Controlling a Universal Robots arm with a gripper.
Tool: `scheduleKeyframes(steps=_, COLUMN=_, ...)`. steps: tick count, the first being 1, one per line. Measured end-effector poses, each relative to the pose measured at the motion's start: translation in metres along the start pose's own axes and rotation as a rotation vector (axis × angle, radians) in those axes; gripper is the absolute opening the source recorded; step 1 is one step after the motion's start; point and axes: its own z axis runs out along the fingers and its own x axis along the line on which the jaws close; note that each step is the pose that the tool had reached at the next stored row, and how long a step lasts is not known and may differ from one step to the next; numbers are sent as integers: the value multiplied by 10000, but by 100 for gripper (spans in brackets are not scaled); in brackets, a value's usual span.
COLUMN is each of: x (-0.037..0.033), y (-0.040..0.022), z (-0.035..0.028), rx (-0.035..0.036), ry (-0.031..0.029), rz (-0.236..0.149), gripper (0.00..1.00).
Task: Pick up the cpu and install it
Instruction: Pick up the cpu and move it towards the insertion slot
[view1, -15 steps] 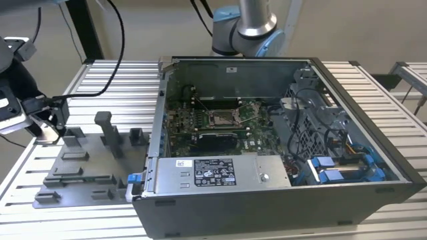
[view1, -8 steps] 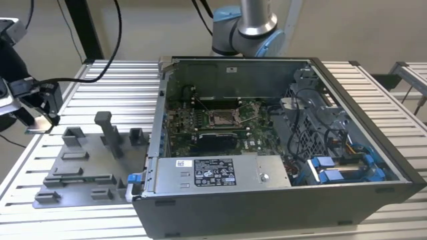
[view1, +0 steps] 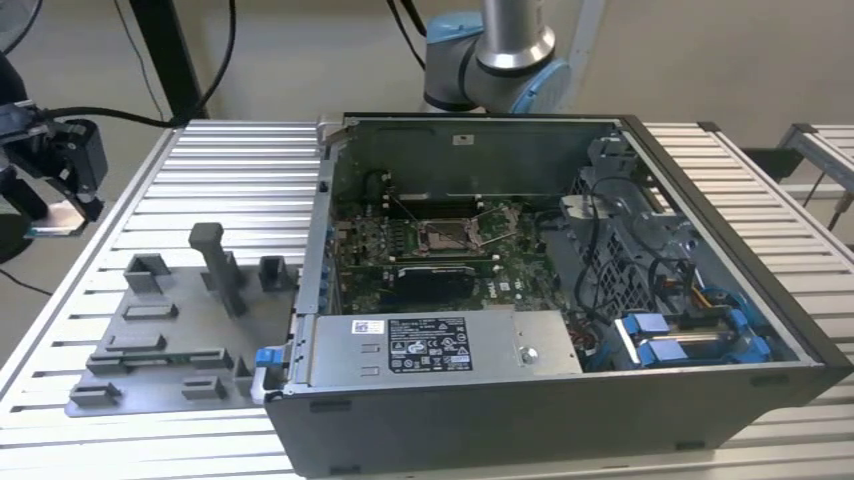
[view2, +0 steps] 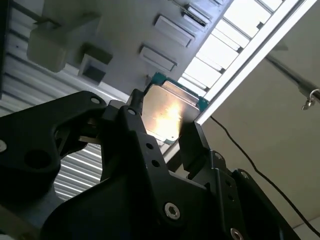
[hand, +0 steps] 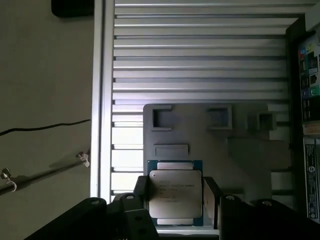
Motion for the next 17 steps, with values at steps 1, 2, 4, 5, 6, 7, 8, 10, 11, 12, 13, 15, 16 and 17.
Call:
scheduleKeyframes(steps=1, x=-1, y=5, z=-22, rx=4, ry=0, rz=-1, gripper=0)
scheduleKeyframes(steps=2, x=-1, y=6, z=-23, rx=16, ry=-1, rz=-1, gripper=0)
scheduleKeyframes(steps=4, x=0, y=6, z=-23, rx=19, ry=-2, rz=0, gripper=0)
scheduleKeyframes(steps=5, x=0, y=6, z=-24, rx=20, ry=-2, rz=1, gripper=0)
scheduleKeyframes(steps=6, x=0, y=6, z=-24, rx=21, ry=-1, rz=1, gripper=0)
scheduleKeyframes(steps=7, x=0, y=6, z=-25, rx=22, ry=0, rz=1, gripper=0)
scheduleKeyframes(steps=8, x=0, y=7, z=-25, rx=22, ry=0, rz=2, gripper=0)
scheduleKeyframes(steps=10, x=0, y=6, z=-25, rx=22, ry=0, rz=2, gripper=0)
scheduleKeyframes(steps=11, x=0, y=6, z=-25, rx=22, ry=0, rz=2, gripper=0)
scheduleKeyframes(steps=12, x=0, y=7, z=-25, rx=22, ry=0, rz=3, gripper=0)
scheduleKeyframes(steps=13, x=0, y=6, z=-25, rx=22, ry=0, rz=3, gripper=0)
scheduleKeyframes(steps=15, x=1, y=9, z=-42, rx=24, ry=3, rz=4, gripper=0)
scheduleKeyframes(steps=16, x=2, y=12, z=-64, rx=24, ry=1, rz=3, gripper=0)
scheduleKeyframes(steps=17, x=3, y=16, z=-96, rx=22, ry=-1, rz=3, gripper=0)
